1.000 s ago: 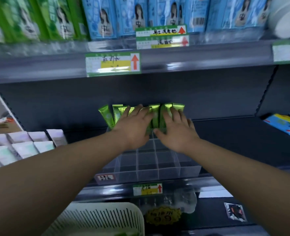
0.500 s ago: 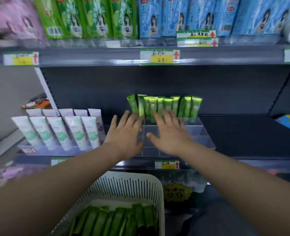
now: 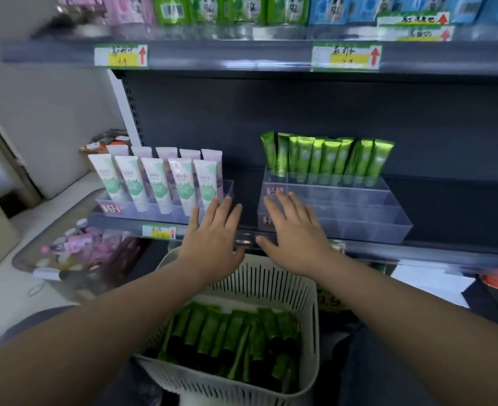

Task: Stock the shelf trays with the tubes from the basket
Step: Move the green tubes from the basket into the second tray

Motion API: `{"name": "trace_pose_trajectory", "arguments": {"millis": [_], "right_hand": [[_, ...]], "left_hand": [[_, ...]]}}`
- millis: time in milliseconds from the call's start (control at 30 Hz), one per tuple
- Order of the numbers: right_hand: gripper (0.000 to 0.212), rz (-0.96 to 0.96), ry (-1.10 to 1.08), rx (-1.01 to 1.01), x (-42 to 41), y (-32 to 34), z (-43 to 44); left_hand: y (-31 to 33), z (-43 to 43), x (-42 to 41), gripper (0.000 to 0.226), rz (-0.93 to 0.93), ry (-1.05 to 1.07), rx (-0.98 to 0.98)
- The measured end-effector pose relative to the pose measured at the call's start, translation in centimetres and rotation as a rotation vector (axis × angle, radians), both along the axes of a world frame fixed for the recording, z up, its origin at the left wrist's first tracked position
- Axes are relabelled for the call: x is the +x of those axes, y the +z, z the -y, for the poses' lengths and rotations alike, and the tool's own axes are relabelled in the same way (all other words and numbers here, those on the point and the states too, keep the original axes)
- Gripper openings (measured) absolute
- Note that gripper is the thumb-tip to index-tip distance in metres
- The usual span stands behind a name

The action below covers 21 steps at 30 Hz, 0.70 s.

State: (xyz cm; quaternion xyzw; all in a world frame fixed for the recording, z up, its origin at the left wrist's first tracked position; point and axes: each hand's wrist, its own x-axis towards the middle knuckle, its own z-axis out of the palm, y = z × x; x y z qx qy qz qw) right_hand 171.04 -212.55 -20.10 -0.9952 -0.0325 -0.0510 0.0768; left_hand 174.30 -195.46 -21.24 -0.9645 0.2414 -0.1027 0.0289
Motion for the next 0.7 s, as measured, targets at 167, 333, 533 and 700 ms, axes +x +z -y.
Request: {"name": "trace_pose_trajectory", "arguments": {"millis": [167, 333, 533, 700], "right_hand": [[0.077, -0.049, 0.037, -0.005, -0.5, -3.2, -1.6], [0.078, -0.107, 0.051, 0.006, -1.0, -6.1, -2.1], [0.08, -0.204, 0.045, 0.097, -1.3, -9.4, -2.5], [0.077, -0.296, 0.049, 0.129, -1.2, -11.9, -2.4]], "left_hand": [[-2.6, -1.5, -0.7, 0.082, -0.051, 0.029, 0.002], [-5.1, -2.4, -1.6, 0.082, -0.11, 0.035, -0.014], [-8.4, -3.0, -2.0, 0.081, -0.2, 0.04, -0.02], [-11.1, -3.6, -1.5, 0.079, -0.292, 0.038, -0.03]]}}
